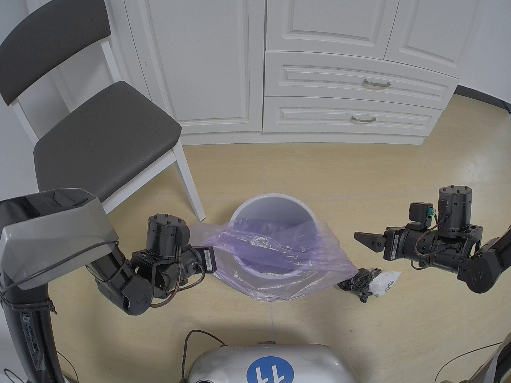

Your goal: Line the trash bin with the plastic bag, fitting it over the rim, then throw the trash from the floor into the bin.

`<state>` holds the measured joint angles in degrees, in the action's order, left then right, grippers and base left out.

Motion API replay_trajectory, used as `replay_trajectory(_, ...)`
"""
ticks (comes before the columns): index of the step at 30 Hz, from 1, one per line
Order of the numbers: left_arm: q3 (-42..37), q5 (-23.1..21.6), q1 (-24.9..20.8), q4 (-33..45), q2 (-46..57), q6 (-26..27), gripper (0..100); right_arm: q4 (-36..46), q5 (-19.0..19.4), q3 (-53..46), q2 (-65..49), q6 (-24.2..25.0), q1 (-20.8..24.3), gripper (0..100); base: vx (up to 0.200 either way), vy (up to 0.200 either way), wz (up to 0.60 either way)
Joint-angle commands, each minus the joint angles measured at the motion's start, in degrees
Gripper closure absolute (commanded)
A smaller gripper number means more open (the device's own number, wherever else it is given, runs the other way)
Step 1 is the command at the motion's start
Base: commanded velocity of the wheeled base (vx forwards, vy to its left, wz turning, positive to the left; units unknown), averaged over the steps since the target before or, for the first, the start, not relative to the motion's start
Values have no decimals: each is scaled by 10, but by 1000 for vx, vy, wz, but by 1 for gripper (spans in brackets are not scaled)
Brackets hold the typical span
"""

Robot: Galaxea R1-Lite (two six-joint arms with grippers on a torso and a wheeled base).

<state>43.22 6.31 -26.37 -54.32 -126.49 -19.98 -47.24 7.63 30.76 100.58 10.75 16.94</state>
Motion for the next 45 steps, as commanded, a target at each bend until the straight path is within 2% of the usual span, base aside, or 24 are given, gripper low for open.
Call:
replay_trajectory(1,-1,0,0,0,-2,0,100,0,0,-6,-14,-5,4,0,0,0,0)
replay_trajectory(7,-10,-1,0,0,-1,0,100,0,0,-10,-16,-10,4,0,0,0,0)
replay_trajectory(8,-12,-1,0,0,0,0,0,0,0,-10,-16,-10,4,0,0,0,0)
replay_trajectory(18,-45,-8,-4,-1,12,19,0,5,0,-12,-29,-22,4,0,0,0,0)
replay_trajectory(26,-70,-19,-3,11,68,26,0,7,-1,-15,-29,-38,4,0,0,0,0)
replay_trajectory(27,-90,-24,-6,17,104,26,0,7,-2,-20,-29,-47,5,0,0,0,0)
replay_trajectory(30,-110,-28,-25,77,179,26,0,7,-10,-20,-22,-56,5,0,0,0,0)
replay_trajectory(36,-79,-29,-25,201,244,11,0,6,-32,-20,-22,-57,6,0,0,0,0)
replay_trajectory(43,-84,-27,-31,250,316,-4,0,-2,-35,-27,-27,-57,25,0,0,0,0)
replay_trajectory(45,-98,-27,-31,258,352,-8,0,-8,-50,-27,-25,-57,52,0,0,0,0)
